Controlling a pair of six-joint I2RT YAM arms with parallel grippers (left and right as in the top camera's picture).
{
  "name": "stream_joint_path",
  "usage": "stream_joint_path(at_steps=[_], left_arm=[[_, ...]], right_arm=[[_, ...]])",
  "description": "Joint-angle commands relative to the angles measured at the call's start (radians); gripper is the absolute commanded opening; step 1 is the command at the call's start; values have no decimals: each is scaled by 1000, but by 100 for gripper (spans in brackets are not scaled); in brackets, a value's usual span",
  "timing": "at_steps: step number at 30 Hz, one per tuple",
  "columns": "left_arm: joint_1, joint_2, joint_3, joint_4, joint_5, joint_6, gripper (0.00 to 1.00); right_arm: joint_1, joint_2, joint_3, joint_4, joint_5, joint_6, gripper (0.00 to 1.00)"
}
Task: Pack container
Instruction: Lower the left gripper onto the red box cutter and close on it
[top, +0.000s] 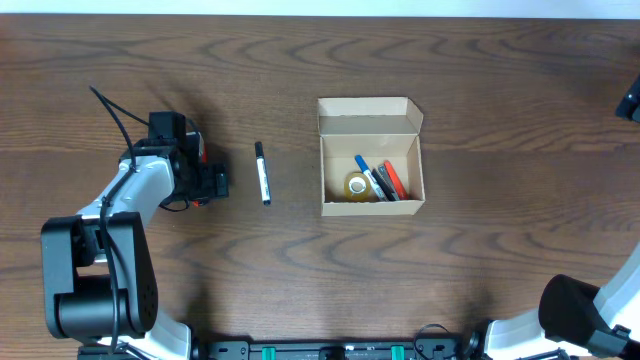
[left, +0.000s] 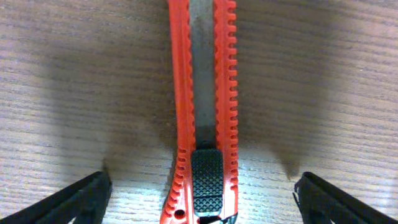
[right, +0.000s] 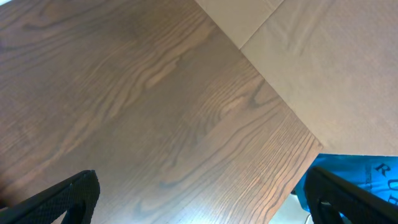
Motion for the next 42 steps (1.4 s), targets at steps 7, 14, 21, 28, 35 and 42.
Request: stream_joint_path(at_steps=[7, 14, 21, 28, 35, 42], left_arm=[[2, 12, 35, 17, -5, 2, 95], [2, 12, 95, 12, -8, 2, 95], [2, 13, 106, 11, -108, 2, 95], [2, 13, 106, 32, -117, 3, 95], [2, 13, 106, 47, -117, 2, 95], [2, 39, 106, 58, -117, 2, 95]], right_arm=[[-5, -8, 11, -2, 10, 18, 99], [-5, -8, 11, -2, 10, 18, 99], [-5, -8, 11, -2, 10, 18, 99], [-5, -8, 11, -2, 10, 18, 99], [-5, -8, 11, -2, 10, 18, 99], [-5, -8, 11, -2, 10, 18, 99]])
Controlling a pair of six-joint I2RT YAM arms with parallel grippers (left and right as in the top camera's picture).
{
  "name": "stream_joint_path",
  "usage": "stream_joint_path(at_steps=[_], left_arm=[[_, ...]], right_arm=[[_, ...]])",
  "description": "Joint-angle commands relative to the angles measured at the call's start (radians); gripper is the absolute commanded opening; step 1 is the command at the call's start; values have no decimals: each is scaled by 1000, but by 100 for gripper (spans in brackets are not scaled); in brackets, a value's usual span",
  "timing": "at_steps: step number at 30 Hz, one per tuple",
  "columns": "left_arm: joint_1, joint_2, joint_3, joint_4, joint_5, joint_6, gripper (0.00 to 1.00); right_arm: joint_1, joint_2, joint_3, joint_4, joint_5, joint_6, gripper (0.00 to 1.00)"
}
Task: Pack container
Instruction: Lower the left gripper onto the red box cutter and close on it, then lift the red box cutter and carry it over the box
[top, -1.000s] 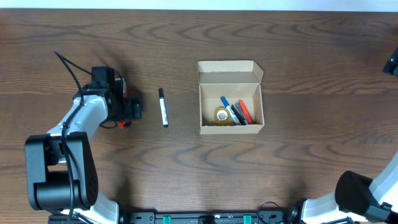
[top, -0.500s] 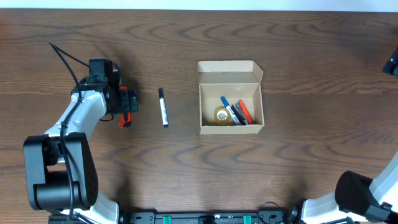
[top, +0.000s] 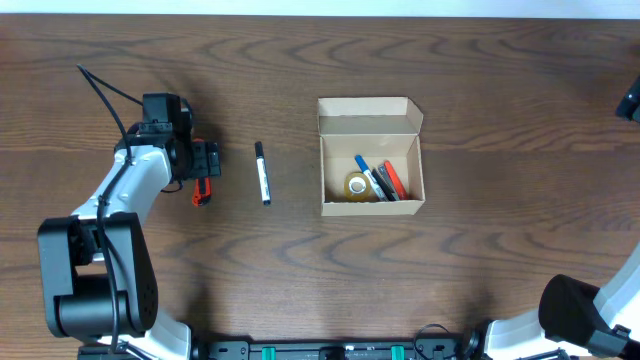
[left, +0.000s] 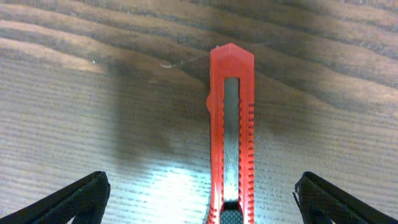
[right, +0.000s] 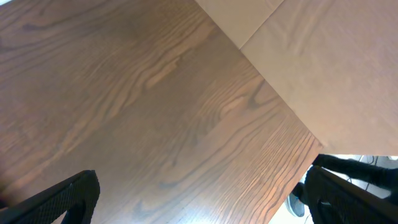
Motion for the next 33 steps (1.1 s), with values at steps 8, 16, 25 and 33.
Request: stream_joint_path(at_steps=[8, 16, 25, 33], left_arm=[[2, 59, 17, 8, -11, 2, 95], [2, 59, 17, 5, -11, 2, 93], [2, 62, 17, -22, -3, -2, 96], [2, 79, 17, -23, -3, -6, 95]], right_arm=[[-5, -8, 11, -2, 10, 19, 99], [-5, -8, 11, -2, 10, 19, 99], [-5, -8, 11, -2, 10, 19, 99], [-5, -8, 11, -2, 10, 19, 99]])
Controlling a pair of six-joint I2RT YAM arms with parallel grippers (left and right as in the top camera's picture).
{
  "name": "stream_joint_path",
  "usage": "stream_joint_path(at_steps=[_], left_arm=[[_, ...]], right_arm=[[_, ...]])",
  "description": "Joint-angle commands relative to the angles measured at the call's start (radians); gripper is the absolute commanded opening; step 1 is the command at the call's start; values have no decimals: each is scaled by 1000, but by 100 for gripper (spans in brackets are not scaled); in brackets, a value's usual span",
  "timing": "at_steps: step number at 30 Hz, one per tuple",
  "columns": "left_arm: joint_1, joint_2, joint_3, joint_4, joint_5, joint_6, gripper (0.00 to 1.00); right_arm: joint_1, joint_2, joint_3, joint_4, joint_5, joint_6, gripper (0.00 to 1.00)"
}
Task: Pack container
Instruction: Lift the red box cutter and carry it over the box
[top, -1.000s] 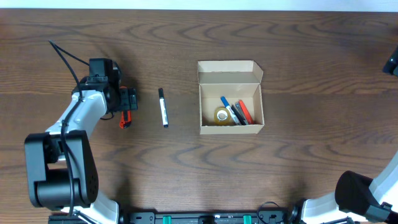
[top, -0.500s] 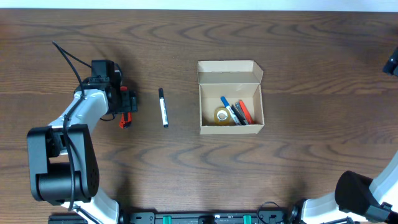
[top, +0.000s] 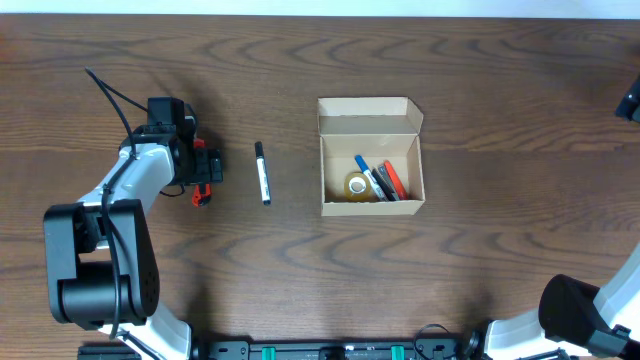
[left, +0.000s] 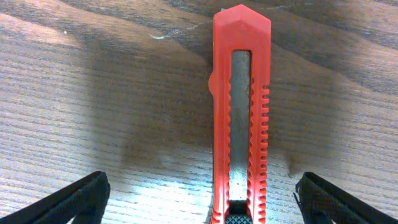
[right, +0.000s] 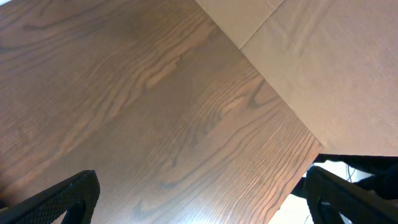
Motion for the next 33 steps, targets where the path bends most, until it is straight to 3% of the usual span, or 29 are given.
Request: stream_joint_path(at_steps=[1, 11, 13, 14, 19, 21, 28, 33], left_arm=[[2, 30, 17, -1, -3, -5, 95], [2, 47, 16, -2, -3, -12, 96], [2, 47, 16, -3, 1, -13, 100], [2, 47, 16, -3, 4, -13, 93], [2, 47, 16, -3, 4, -24, 76], [2, 47, 16, -3, 4, -24, 74], [2, 47, 16, -3, 4, -24, 33], [2, 47, 16, -3, 4, -24, 17]], right_arm=[[-5, -8, 11, -2, 10, 18, 99], [-5, -8, 11, -2, 10, 18, 99], [-5, -8, 11, -2, 10, 18, 99], [-5, -8, 11, -2, 10, 18, 99], [-5, -8, 11, -2, 10, 18, 99], [-5, -8, 11, -2, 10, 18, 99], [-5, -8, 11, -2, 10, 18, 99], [-5, -8, 11, -2, 10, 18, 99]])
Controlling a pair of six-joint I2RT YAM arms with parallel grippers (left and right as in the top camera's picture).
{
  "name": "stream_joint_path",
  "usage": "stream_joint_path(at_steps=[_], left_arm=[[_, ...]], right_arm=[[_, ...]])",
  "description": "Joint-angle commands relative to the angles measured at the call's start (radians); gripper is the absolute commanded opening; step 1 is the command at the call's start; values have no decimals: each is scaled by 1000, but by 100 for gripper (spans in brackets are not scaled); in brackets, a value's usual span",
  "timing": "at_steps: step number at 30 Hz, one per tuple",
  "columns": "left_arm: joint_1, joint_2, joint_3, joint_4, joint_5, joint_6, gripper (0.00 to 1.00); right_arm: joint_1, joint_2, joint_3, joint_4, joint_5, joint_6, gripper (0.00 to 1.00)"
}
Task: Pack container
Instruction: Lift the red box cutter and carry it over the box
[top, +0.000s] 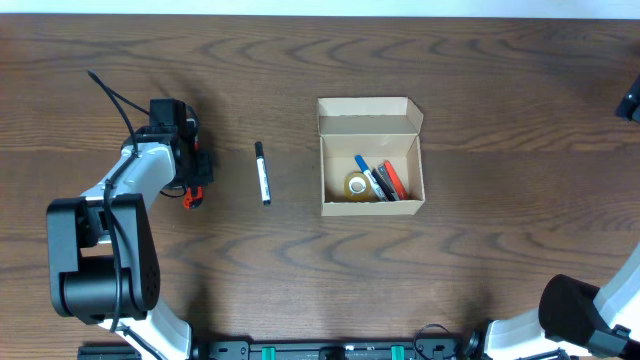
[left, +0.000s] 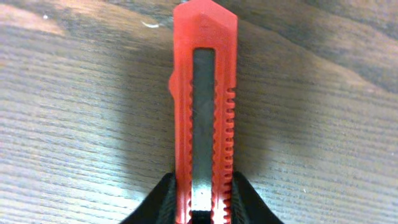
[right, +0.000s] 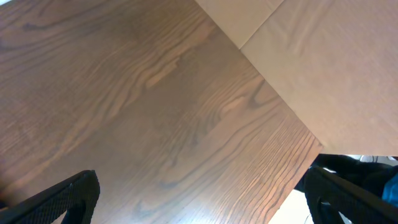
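A red utility knife (left: 202, 106) lies on the table at the left; overhead its lower end (top: 188, 196) shows below the wrist. My left gripper (left: 200, 202) is shut on the knife, black fingers (left: 160, 199) pressed against both its sides. A black marker (top: 262, 172) lies between the knife and the open cardboard box (top: 371, 112), which holds a tape roll, pens and a red item. My right gripper (right: 199, 193) hangs open over the table's far right corner, nothing between its fingers (right: 74, 196).
The left arm (top: 125, 190) and its cable reach in from the lower left. The right arm's base (top: 590, 310) shows at the lower right. The table edge (right: 292, 124) and floor beyond show in the right wrist view.
My left gripper's fingers were wide apart either side of the red knife; now they are shut on its sides. The knife, marker and box lie where they were. The right arm has not moved.
My left gripper hung open over the knife's slider end, lower on the table. Then it was open over the knife's tip end, and later closer down on it. Now it is shut on the knife. The right gripper stayed open at the table's corner.
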Motion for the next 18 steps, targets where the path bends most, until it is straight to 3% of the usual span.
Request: stream_joint_path(at_steps=[1, 18], left_arm=[[2, 21, 15, -3, -8, 4, 9], [2, -6, 53, -16, 58, 2, 6]], right_arm=[[-5, -8, 11, -2, 10, 19, 99], [-5, -8, 11, -2, 10, 19, 99]])
